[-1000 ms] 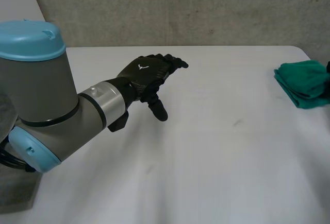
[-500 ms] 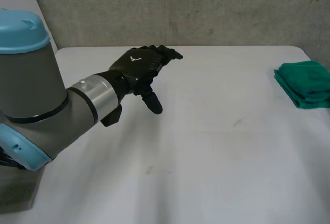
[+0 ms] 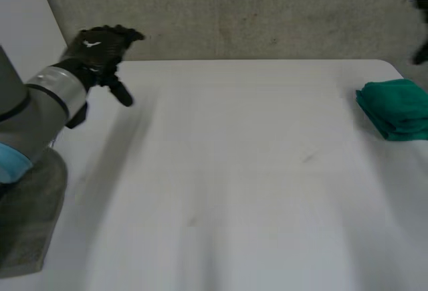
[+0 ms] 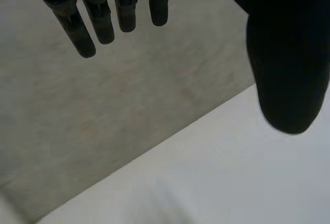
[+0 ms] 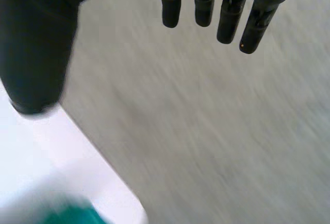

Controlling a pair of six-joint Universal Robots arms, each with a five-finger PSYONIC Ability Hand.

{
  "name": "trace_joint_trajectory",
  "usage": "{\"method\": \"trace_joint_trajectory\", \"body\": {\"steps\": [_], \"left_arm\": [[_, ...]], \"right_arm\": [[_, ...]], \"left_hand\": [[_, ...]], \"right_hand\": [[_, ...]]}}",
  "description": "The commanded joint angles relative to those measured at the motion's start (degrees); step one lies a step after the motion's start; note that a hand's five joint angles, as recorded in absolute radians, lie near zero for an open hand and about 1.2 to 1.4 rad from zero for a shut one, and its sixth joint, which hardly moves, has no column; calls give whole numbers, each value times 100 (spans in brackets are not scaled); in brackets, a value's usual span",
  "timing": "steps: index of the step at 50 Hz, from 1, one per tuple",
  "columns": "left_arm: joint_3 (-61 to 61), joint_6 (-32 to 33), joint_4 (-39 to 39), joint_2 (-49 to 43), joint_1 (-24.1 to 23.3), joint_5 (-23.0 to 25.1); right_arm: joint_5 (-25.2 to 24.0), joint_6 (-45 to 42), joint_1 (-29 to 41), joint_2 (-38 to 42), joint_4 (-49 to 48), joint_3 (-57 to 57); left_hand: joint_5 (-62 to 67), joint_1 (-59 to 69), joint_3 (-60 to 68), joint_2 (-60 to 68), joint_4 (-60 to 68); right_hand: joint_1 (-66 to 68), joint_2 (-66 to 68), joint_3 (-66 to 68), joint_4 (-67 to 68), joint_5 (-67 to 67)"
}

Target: Fold the laundry.

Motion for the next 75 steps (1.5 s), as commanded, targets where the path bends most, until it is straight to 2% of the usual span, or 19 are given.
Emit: {"method": "trace_joint_trajectory", "body": {"steps": [1, 8, 16, 23, 30, 39, 43, 44, 45, 48, 52, 55, 59, 61, 66, 71, 73, 74, 75], "left_arm": [[3, 1090, 107, -709, 1065, -263], [-59, 2173, 72, -1325, 1743, -826], [-287, 2999, 737, -1554, 2052, -1424], [-323, 3429, 1600, -1791, 2060, -1442], [-95, 4124, 1671, -2292, 2174, -1442], [3, 4467, 1706, -2574, 2271, -1425], [46, 4775, 1785, -2644, 2271, -1451], [55, 4845, 1820, -2653, 2271, -1460], [38, 4950, 1882, -2636, 2263, -1477], [-50, 4986, 2005, -2548, 2193, -1530], [-339, 4899, 2207, -1978, 1772, -1793], [-603, 4478, 2462, -1336, 1043, -1838], [-788, 3067, 2471, -406, -133, -1820], [-806, 2607, 2419, -220, -460, -1820], [-894, 1158, 1700, -25, -1864, -1689], [-1061, 610, 934, -209, -2685, -1206], [-1140, 601, 714, -376, -2834, -1047], [-1184, 627, 478, -542, -2913, -968], [-1175, 627, 389, -596, -2940, -976]], "right_arm": [[-430, 490, 1523, -587, -887, 1943], [-421, 437, 2464, -491, -1055, 2901], [-447, 305, 2474, -253, -1046, 3289], [-456, 305, 2465, -253, -1046, 3420], [-465, 305, 2465, -253, -1073, 3517], [-465, 305, 2465, -253, -1108, 3561], [-465, 305, 2465, -245, -1116, 3561], [-456, 305, 2465, -253, -1108, 3561], [-456, 305, 2465, -253, -1108, 3561], [-448, 305, 2456, -253, -1116, 3553], [-421, 305, 2447, -253, -1117, 3526], [-404, 314, 2439, -262, -1117, 3491], [-342, 322, 2299, -279, -1117, 3447], [-281, 331, 2211, -306, -1117, 3412], [158, 384, 1780, -420, -1099, 3210], [361, 375, 1428, -438, -1090, 3069], [379, 358, 1341, -446, -1073, 3008], [379, 358, 1314, -438, -1064, 2990], [387, 349, 1296, -438, -1064, 2973]], "left_hand": [[-275, -79, -203, -170, -171], [-275, -79, -203, -170, -171], [-275, -79, -203, -170, -171], [-275, -79, -203, -170, -171], [-275, -79, -203, -170, -171], [65, 261, 137, 170, 169], [2245, 2441, 2318, 2351, 2349], [3402, 3598, 3474, 3507, 3506], [6361, 6557, 6433, 6466, 6465], [6725, 6921, 6797, 6830, 6829], [6725, 6921, 6797, 6830, 6829], [6725, 6921, 6797, 6830, 6829], [6725, 6921, 6797, 6830, 6829], [6725, 6921, 6797, 6830, 6829], [6725, 6921, 6797, 6830, 6829], [6611, 6807, 6683, 6716, 6715], [3983, 4179, 4056, 4089, 4087], [705, 901, 777, 810, 809], [189, 385, 261, 294, 293]], "right_hand": [[-162, -243, -232, -329, -398], [-162, -243, -232, -329, -398], [-162, -243, -232, -329, -398], [-162, -243, -232, -329, -398], [-162, -243, -232, -329, -398], [-162, -243, -232, -329, -398], [-162, -243, -232, -329, -398], [-162, -243, -232, -329, -398], [-162, -243, -232, -329, -398], [-162, -243, -232, -329, -398], [-162, -243, -232, -329, -398], [-162, -243, -232, -329, -398], [-162, -243, -232, -329, -398], [-162, -243, -232, -329, -398], [-162, -243, -232, -329, -398], [-162, -243, -232, -329, -398], [-162, -243, -232, -329, -398], [-162, -243, -232, -329, -398], [-162, -243, -232, -329, -398]]}}
